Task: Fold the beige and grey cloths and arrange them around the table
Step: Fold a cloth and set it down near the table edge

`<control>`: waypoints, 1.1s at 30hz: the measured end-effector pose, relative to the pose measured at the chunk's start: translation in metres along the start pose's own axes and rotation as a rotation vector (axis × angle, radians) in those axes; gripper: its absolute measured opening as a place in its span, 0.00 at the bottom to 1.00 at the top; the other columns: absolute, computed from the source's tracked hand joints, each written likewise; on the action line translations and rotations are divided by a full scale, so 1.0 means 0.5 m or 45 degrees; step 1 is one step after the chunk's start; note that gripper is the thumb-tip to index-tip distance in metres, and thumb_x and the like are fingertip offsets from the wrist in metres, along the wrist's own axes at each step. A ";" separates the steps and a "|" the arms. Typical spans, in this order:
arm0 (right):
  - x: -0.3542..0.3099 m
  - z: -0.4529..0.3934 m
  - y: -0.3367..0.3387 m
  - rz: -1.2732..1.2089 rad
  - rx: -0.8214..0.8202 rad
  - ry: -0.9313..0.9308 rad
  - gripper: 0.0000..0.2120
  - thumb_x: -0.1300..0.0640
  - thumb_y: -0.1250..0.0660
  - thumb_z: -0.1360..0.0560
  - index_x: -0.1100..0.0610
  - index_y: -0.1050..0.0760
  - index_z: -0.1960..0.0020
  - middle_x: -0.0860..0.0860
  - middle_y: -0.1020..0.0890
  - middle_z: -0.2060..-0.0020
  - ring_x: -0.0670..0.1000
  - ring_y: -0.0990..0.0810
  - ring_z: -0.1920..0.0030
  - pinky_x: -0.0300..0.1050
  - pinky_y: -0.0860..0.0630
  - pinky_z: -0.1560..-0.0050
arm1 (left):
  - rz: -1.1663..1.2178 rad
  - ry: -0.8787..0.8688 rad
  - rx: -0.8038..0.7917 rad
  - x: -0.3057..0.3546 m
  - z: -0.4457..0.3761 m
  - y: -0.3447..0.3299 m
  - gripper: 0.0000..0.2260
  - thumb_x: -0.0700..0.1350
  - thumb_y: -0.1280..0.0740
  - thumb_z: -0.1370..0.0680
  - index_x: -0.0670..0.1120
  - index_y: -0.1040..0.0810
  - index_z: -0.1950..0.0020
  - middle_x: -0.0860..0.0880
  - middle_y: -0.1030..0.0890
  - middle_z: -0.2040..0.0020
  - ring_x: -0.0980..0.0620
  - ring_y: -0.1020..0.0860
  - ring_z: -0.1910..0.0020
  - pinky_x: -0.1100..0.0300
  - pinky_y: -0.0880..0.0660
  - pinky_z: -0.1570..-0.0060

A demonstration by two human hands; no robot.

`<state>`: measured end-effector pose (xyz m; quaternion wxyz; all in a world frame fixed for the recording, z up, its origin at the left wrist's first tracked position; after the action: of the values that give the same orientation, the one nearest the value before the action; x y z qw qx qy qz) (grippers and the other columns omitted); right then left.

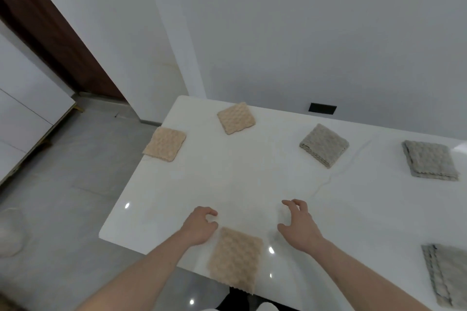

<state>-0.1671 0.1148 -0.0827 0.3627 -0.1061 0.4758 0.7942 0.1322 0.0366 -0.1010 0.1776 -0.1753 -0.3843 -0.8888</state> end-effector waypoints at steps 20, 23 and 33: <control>-0.161 -0.010 -0.176 -0.007 -0.132 -0.151 0.33 0.48 0.32 0.26 0.51 0.37 0.23 0.51 0.38 0.26 0.55 0.29 0.32 0.48 0.27 0.35 | -0.619 0.171 0.123 -0.199 -0.159 0.356 0.30 0.53 0.37 0.19 0.48 0.39 0.19 0.49 0.59 0.17 0.44 0.51 0.19 0.50 0.39 0.25; -0.206 -0.015 -0.214 -0.068 -0.051 -0.227 0.34 0.42 0.30 0.26 0.51 0.36 0.24 0.51 0.37 0.27 0.56 0.29 0.31 0.48 0.29 0.32 | -0.755 0.106 0.075 -0.210 -0.234 0.410 0.31 0.54 0.38 0.20 0.47 0.40 0.19 0.48 0.60 0.17 0.43 0.53 0.18 0.50 0.42 0.23; -0.313 0.012 -0.285 0.050 0.076 -0.418 0.26 0.46 0.39 0.23 0.46 0.34 0.26 0.49 0.35 0.26 0.55 0.27 0.33 0.50 0.31 0.33 | -0.960 0.058 -0.121 -0.269 -0.361 0.480 0.32 0.53 0.39 0.22 0.41 0.40 0.21 0.46 0.48 0.18 0.42 0.45 0.20 0.47 0.37 0.25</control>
<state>0.0422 0.0859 -0.0960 0.4231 0.0453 0.4356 0.7932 0.3263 -0.2277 -0.1282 -0.1618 -0.0100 -0.3761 -0.9123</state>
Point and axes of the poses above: each hand's wrist, its own z-axis away from the middle knuckle, its own y-axis out of the back of the hand, x = y × z, the point moved 1 cm from there along -z, towards the middle knuckle
